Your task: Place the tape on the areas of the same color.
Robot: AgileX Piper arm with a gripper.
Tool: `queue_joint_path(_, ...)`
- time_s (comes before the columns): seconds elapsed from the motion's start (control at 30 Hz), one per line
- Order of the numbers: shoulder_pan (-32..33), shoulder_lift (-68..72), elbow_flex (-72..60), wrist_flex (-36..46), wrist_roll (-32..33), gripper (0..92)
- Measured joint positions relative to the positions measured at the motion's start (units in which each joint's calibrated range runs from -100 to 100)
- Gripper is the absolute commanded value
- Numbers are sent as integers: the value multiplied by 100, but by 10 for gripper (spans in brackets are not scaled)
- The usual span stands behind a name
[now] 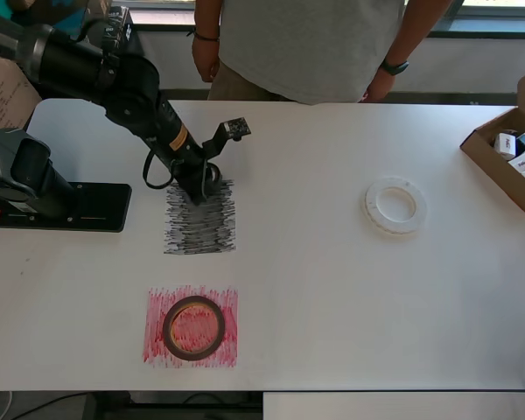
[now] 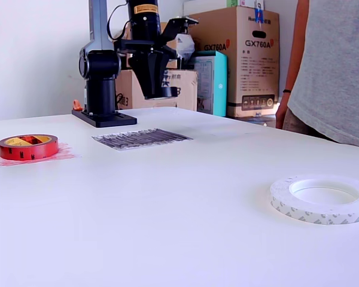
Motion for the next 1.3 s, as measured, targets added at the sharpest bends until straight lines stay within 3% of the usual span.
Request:
queue_joint_path(0.33, -566, 0, 713, -375, -482, 0)
queue_joint_path(0.7, -543, 592, 720, -1131, -518, 0)
queue_joint_path(1.3, -494, 856, 720, -1200, -442, 0)
